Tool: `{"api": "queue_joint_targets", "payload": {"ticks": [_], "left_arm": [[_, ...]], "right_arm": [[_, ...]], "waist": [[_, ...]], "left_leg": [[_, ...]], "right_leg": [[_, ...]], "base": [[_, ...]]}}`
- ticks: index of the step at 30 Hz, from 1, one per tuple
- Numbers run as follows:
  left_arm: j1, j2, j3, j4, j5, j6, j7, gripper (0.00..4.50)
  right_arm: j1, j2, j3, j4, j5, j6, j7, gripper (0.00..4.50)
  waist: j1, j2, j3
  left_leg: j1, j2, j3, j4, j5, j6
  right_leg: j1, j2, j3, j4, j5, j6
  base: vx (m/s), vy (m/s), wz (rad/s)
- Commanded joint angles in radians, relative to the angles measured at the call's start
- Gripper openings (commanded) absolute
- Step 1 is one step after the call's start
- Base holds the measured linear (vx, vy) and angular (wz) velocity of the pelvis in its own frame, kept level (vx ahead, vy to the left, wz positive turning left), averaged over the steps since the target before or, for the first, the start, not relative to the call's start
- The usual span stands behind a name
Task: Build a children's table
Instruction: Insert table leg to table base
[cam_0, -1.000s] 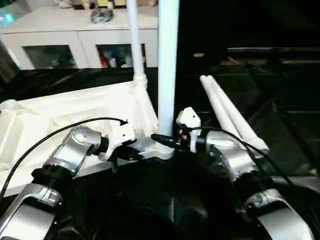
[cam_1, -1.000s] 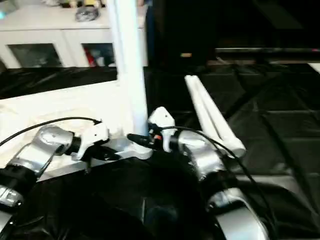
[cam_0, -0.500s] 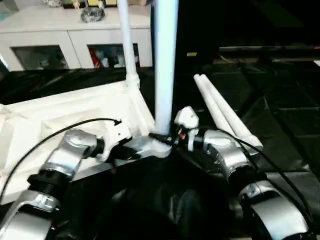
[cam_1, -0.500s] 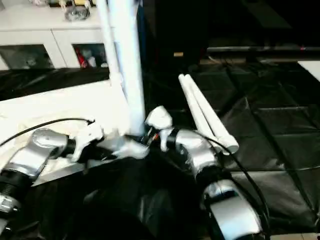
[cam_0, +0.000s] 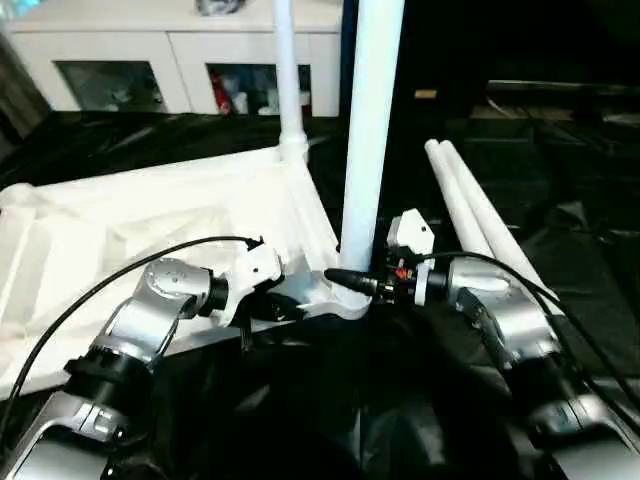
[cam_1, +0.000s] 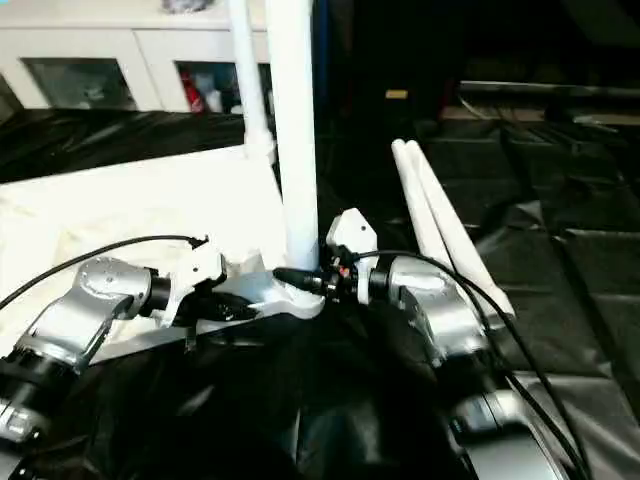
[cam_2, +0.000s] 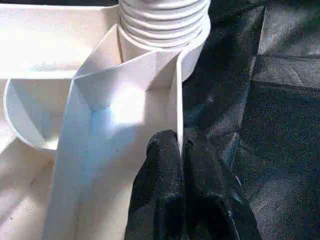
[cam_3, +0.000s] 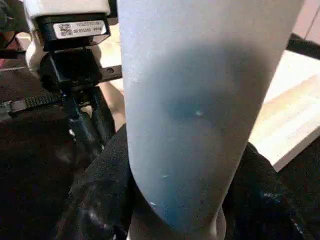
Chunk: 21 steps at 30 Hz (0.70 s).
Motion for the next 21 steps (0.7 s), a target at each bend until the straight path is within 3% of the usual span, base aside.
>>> {"api": "queue_joint_targets", "payload": {"ticks": [1,7,15,20,21], "left_arm": [[-0.004,-0.009,-0.015,-0.048,-0.031,-0.014,-0.033,0.00],[-0.001,-0.003,-0.017,-0.051,-0.023,-0.019,-0.025,0.00],[-0.011,-0.010,-0.014,-0.034,-0.017,-0.029,-0.012,0.00],[-0.015,-0.013,-0.016,-0.031,-0.018,-0.032,-0.014,0.00],[-0.015,-0.013,-0.016,-0.030,-0.018,-0.033,-0.015,0.00]], "right_arm": [[0.052,0.003,0.086,0.022,-0.060,0.083,0.007,1.89],[0.083,-0.011,0.097,-0.028,-0.067,0.107,0.000,1.89],[0.090,-0.011,0.094,0.002,-0.091,0.076,-0.026,1.89],[0.089,-0.009,0.097,0.013,-0.096,0.069,-0.027,1.89],[0.089,-0.008,0.099,0.016,-0.097,0.066,-0.027,1.89]], "waist": [[0.002,-0.007,-0.043],[0.002,-0.007,-0.049],[0.005,0.001,-0.056],[0.005,-0.002,-0.057],[0.005,0.001,-0.059]], "left_leg": [[0.001,0.063,-0.017,-0.065,-0.129,0.093],[-0.001,0.060,-0.017,-0.060,-0.087,0.095],[0.001,0.059,-0.018,-0.054,-0.079,0.093],[0.000,0.057,-0.018,-0.052,-0.089,0.086],[0.000,0.058,-0.019,-0.052,-0.081,0.086]], "right_leg": [[0.047,-0.079,0.062,-0.060,-0.171,-0.224],[0.053,-0.080,0.062,-0.051,-0.088,-0.238],[0.058,-0.080,0.060,-0.046,-0.052,-0.256],[0.060,-0.080,0.060,-0.046,-0.067,-0.253],[0.060,-0.079,0.060,-0.044,-0.053,-0.255]], "base": [[0.000,0.000,0.00],[0.000,0.000,0.00],[0.000,0.000,0.00],[0.000,0.000,0.00],[0.000,0.000,0.00]]}}
